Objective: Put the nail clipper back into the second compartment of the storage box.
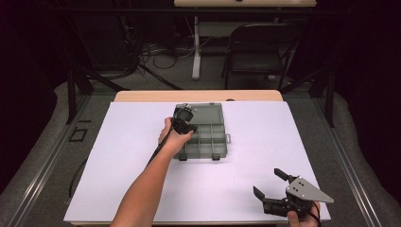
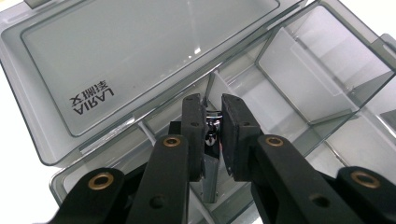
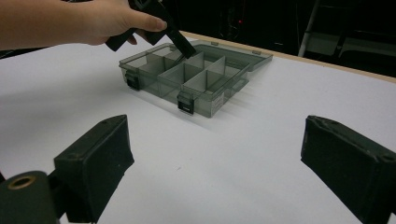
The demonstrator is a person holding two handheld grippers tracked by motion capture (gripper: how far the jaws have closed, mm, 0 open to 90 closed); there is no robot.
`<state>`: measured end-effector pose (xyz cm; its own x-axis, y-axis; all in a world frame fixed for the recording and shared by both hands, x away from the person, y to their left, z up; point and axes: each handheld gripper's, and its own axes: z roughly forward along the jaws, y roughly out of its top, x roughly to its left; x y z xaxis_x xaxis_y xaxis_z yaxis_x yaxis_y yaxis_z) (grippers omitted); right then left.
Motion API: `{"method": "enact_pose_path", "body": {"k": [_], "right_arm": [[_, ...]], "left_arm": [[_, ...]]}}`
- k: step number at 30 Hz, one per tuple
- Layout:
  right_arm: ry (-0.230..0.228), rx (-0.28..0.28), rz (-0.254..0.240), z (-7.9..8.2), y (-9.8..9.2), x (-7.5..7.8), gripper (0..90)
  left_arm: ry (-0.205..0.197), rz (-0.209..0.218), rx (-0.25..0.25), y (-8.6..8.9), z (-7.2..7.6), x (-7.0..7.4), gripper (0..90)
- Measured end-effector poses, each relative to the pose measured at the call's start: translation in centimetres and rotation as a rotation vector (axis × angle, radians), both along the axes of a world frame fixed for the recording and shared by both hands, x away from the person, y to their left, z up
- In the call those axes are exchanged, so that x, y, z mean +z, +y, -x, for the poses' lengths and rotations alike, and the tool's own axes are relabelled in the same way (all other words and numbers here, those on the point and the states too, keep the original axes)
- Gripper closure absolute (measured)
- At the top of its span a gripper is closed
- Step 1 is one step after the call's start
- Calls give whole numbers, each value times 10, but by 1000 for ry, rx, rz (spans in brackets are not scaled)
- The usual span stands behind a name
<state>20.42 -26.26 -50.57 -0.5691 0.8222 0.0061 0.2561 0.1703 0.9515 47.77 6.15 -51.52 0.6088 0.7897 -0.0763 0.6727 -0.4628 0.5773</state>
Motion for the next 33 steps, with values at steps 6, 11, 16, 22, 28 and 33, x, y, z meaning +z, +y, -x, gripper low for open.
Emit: {"method": "enact_pose_path", "body": {"k": [6, 11, 16, 22, 28, 33], "right_arm": [[0, 1, 0, 0, 0, 0, 83], [3, 0, 1, 0, 0, 0, 84], [1, 1, 1, 0, 0, 0, 84], [1, 0, 3, 0, -1, 0, 84], [-1, -6, -5, -1, -1, -1, 85], [5, -3, -2, -2, 0, -2, 85]], "left_arm": [[4, -1, -2, 1, 0, -1, 798], [-2, 0, 0, 1, 0, 0, 797], [-3, 1, -4, 1, 1, 0, 797], [-16, 7, -1, 1, 1, 1, 766], [-51, 48, 23, 3, 2, 7, 600], [-84, 49, 27, 5, 3, 13, 502]]}}
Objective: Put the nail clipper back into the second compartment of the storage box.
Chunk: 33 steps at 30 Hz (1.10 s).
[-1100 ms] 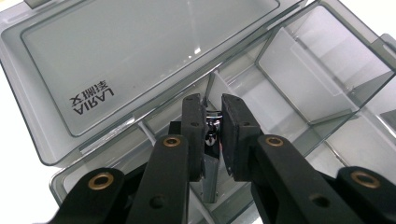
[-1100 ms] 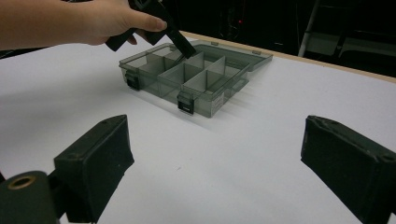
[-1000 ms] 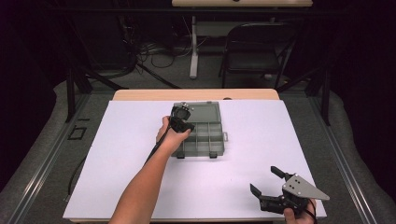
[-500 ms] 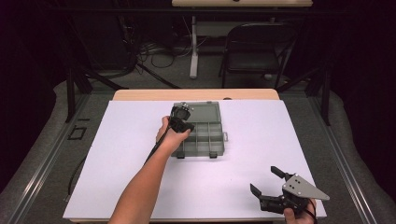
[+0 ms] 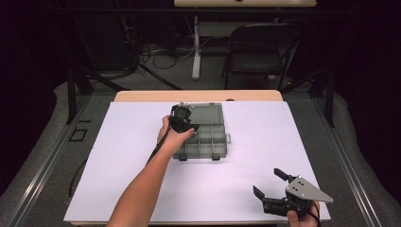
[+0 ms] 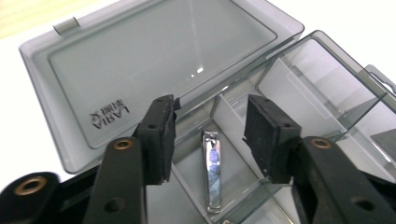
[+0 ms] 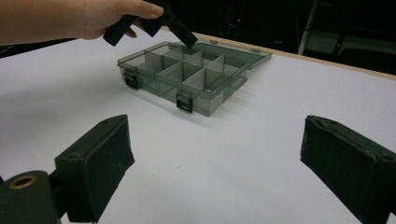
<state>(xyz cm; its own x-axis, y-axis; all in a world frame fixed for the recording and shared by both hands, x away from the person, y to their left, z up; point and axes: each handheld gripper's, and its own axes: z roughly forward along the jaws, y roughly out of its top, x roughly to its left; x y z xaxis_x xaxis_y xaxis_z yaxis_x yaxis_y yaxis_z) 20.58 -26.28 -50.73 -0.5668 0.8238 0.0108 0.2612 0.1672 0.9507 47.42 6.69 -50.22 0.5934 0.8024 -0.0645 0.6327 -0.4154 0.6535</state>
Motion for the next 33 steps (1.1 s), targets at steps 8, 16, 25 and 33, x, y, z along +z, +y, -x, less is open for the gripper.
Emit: {"method": "enact_pose_path", "body": {"k": [8, 16, 25, 33], "right_arm": [[1, -5, -7, -1, -2, -1, 86], [7, -8, -3, -1, -3, -1, 88], [5, -6, -2, -2, 1, -2, 89], [16, -6, 6, -2, 3, -2, 89]], "left_arm": [[-83, -19, 7, 11, 3, 14, 367], [-105, -2, -58, 27, 14, 30, 407], [-133, 87, -119, 51, 34, 49, 382], [-110, 159, -165, 70, 61, 55, 235]]}}
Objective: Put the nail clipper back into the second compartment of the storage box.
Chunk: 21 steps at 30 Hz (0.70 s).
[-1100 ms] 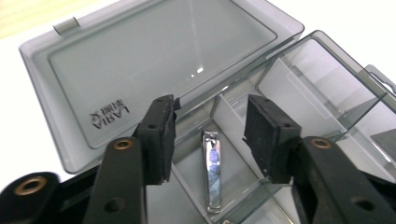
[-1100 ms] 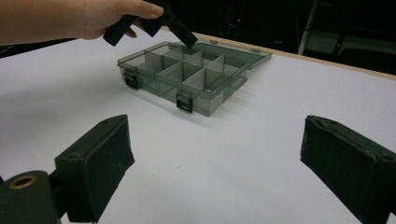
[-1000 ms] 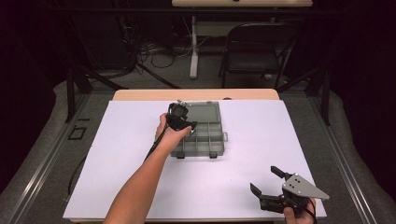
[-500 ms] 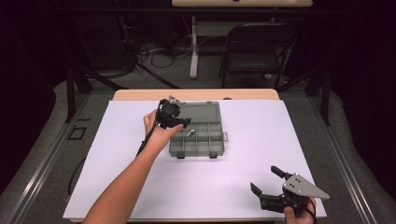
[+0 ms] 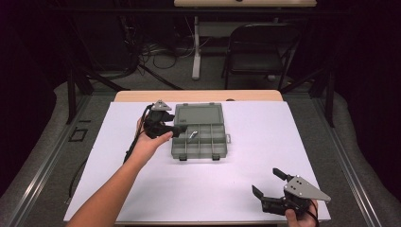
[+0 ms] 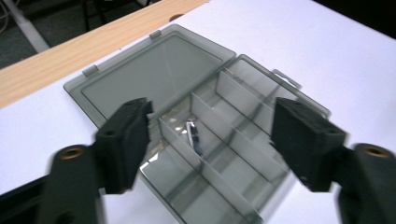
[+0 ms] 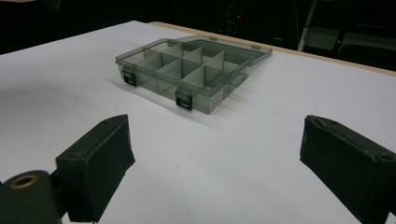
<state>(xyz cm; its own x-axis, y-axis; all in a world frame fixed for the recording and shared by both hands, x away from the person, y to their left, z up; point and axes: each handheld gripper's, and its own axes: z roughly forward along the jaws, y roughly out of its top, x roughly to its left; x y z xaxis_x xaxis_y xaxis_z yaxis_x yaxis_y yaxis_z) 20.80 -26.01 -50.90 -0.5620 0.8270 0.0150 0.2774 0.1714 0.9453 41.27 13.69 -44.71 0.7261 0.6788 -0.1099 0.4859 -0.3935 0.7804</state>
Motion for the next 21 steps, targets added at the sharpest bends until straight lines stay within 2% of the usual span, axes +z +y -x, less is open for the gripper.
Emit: {"method": "enact_pose_path", "body": {"k": [1, 3, 6, 8, 10, 15, 17, 21], "right_arm": [[-4, 3, 5, 0, 0, 0, 89], [-11, 0, 0, 0, 1, 0, 89], [-2, 2, 10, 1, 1, 1, 89], [-8, 3, 9, 1, 2, 1, 88], [-10, 3, 12, 1, 2, 1, 89], [-5, 3, 14, 0, 3, 0, 88], [-12, 2, 18, 0, 3, 0, 88], [-9, 2, 16, 0, 3, 0, 89]], "left_arm": [[0, 15, -16, 4, 3, 0, 199], [-6, 39, -54, 12, 11, 0, 184], [-24, 61, -50, 23, 19, 2, 157], [-54, 66, -50, 32, 28, 4, 159], [-64, 90, -56, 41, 36, 4, 158], [-109, 84, -43, 62, 58, 4, 158], [-120, 82, -37, 70, 66, 4, 158], [-126, 119, -29, 84, 82, -3, 158]]}}
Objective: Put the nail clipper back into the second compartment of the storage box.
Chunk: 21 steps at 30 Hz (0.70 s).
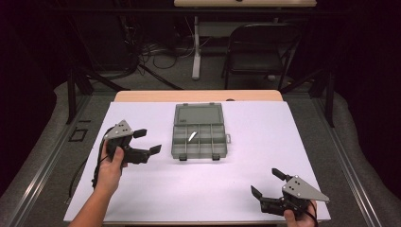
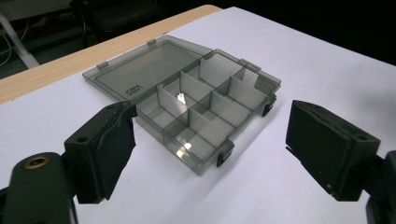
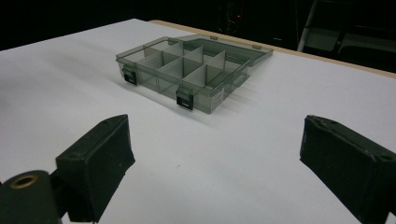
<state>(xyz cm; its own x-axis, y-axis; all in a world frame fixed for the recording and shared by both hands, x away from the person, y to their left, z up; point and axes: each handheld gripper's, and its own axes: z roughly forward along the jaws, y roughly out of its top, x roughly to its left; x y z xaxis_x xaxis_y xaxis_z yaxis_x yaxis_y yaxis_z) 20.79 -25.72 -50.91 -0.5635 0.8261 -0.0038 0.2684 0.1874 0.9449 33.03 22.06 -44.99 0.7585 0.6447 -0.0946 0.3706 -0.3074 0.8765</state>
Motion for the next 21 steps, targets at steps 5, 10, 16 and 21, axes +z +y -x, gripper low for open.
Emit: {"method": "enact_pose_path", "body": {"k": [5, 10, 16, 21], "right_arm": [[-1, -2, 1, 0, 0, 0, 89], [-1, -4, 1, -1, 1, -1, 89], [0, -5, 5, -1, 1, -2, 89], [1, 1, 10, -1, 2, -2, 88]], "left_arm": [[-32, 5, 16, 16, 21, -11, 157], [-42, -6, 28, 30, 33, -17, 158], [-56, 10, 45, 39, 46, -26, 157], [-50, 36, 57, 44, 50, -35, 157]]}}
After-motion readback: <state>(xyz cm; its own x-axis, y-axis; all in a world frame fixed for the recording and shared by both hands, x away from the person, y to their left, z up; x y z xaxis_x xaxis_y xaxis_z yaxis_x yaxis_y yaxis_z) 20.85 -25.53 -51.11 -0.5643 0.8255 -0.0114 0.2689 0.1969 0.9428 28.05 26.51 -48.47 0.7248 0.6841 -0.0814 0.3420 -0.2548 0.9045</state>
